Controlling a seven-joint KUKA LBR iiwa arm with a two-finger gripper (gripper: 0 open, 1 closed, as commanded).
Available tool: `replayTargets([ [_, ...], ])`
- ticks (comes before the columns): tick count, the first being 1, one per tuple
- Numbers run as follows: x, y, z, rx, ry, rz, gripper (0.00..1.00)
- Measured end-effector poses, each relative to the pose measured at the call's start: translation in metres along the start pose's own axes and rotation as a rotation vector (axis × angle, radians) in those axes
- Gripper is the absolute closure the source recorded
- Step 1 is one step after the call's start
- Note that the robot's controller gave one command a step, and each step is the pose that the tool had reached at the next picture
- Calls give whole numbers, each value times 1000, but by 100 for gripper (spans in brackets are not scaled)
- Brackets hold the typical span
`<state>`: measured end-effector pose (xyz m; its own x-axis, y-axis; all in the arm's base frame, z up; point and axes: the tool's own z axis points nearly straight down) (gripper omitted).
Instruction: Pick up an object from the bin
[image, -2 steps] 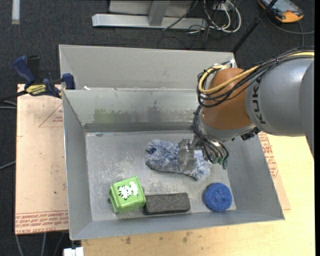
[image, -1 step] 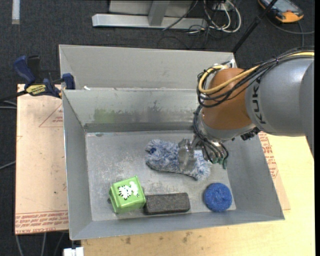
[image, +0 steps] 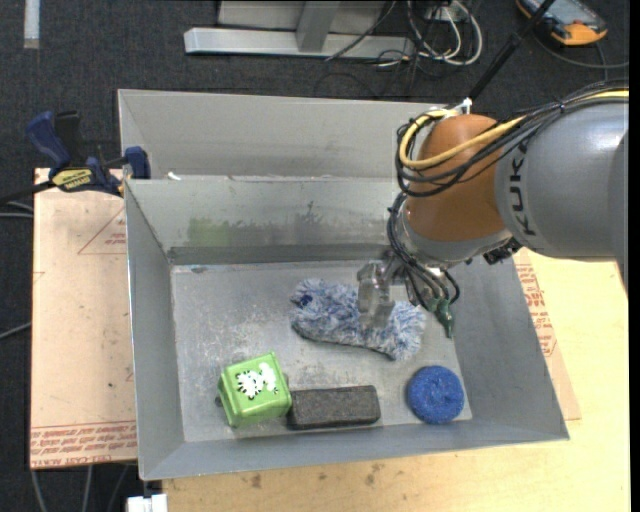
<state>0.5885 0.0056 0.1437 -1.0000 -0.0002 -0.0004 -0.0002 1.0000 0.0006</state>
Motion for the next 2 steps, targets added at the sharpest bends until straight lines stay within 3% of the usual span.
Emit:
replayTargets([
  [1,-12,0,-49,0,2,-9,100],
  [2,-22,10,-85,0,-3,-24,0],
])
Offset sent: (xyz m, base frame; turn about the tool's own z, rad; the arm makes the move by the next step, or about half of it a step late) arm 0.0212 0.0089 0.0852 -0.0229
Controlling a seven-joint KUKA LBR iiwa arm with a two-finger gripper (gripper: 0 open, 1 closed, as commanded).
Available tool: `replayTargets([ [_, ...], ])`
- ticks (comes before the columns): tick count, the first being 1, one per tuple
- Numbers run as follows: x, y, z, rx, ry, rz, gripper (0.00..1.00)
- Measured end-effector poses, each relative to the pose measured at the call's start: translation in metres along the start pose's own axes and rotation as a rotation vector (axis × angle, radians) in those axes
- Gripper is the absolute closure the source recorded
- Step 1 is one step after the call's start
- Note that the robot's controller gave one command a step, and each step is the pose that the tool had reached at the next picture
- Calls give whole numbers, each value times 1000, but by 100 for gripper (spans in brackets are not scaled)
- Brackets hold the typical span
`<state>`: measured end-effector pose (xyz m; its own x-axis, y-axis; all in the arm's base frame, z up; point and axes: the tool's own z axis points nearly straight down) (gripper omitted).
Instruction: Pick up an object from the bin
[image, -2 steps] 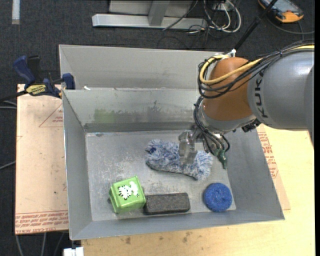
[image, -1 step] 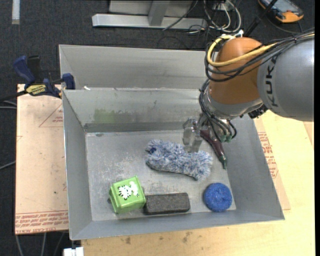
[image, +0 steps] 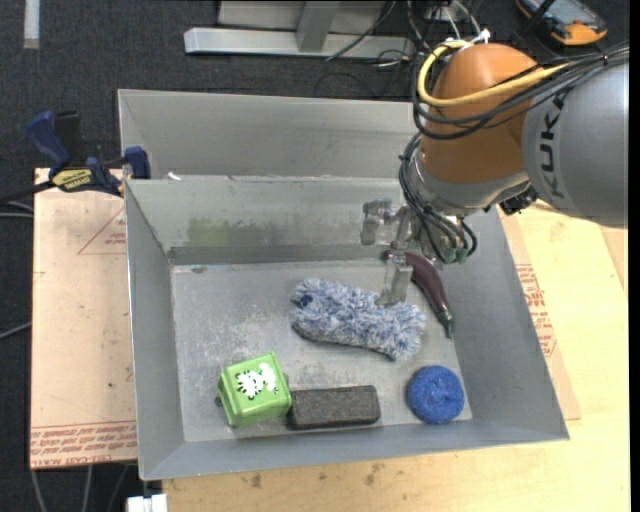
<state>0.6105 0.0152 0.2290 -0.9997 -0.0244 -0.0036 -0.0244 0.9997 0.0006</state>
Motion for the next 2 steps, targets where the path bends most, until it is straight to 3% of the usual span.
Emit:
replayTargets([
  [1,0,0,0,0,0,0,0],
  [2,11,-10,43,0,-3,-79,0],
])
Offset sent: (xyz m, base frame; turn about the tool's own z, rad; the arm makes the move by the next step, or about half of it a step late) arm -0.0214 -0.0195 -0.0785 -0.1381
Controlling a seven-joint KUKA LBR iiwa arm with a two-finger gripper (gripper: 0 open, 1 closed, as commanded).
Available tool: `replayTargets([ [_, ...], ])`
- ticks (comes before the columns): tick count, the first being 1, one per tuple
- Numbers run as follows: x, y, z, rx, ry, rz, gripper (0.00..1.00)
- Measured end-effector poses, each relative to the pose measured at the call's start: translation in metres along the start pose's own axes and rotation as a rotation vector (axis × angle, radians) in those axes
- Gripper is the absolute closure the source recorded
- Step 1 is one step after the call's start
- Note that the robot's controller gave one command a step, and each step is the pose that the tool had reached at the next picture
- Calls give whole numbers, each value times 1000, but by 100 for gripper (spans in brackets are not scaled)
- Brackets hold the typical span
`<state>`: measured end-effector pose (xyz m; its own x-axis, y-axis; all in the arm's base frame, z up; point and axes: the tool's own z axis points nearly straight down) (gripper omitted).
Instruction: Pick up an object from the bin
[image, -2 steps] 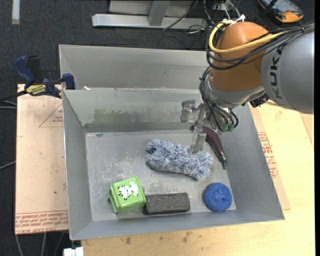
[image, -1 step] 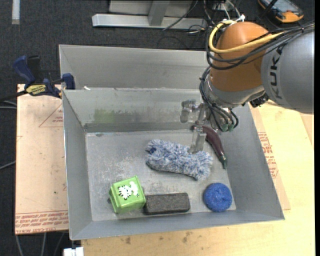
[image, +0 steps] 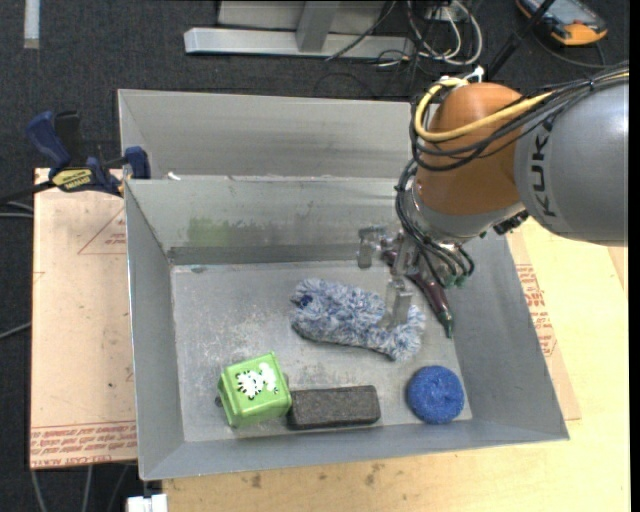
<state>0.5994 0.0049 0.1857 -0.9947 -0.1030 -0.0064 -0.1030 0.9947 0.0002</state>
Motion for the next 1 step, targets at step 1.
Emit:
replayTargets([
  [1,15,-1,49,-1,4,-146,0],
])
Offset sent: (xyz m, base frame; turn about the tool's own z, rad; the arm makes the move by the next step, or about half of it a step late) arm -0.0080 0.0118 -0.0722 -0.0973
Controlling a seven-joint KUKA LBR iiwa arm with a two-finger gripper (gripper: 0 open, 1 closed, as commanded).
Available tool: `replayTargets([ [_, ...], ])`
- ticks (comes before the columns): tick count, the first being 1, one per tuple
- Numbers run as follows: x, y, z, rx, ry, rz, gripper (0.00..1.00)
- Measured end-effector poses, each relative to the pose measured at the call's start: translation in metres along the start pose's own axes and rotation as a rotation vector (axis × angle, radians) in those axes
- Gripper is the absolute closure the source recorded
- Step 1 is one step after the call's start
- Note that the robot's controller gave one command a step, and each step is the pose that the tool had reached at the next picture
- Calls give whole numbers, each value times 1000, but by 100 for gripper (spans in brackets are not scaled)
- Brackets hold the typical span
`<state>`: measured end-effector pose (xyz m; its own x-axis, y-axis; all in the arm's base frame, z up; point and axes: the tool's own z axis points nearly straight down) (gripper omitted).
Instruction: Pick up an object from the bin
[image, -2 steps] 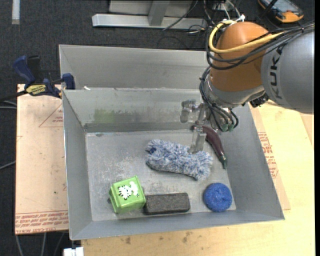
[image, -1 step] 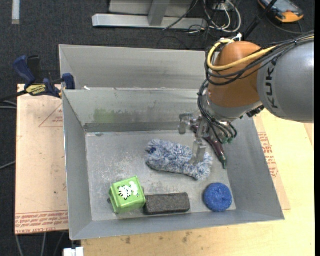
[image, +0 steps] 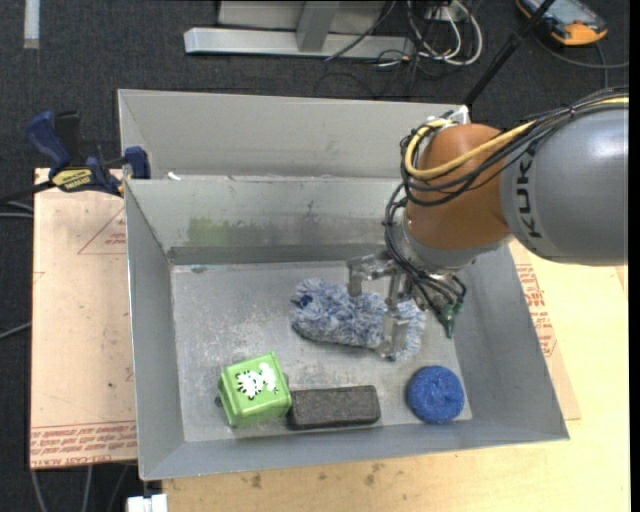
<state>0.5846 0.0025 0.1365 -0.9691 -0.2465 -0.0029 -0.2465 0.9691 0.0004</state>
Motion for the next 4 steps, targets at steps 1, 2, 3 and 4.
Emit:
replayTargets([
  [1,-7,10,19,0,2,43,0],
  [2,-6,12,37,-1,-1,-31,100],
  [3,-6,12,37,-1,-1,-31,100],
  [4,-15,1,-125,1,-5,-16,100],
])
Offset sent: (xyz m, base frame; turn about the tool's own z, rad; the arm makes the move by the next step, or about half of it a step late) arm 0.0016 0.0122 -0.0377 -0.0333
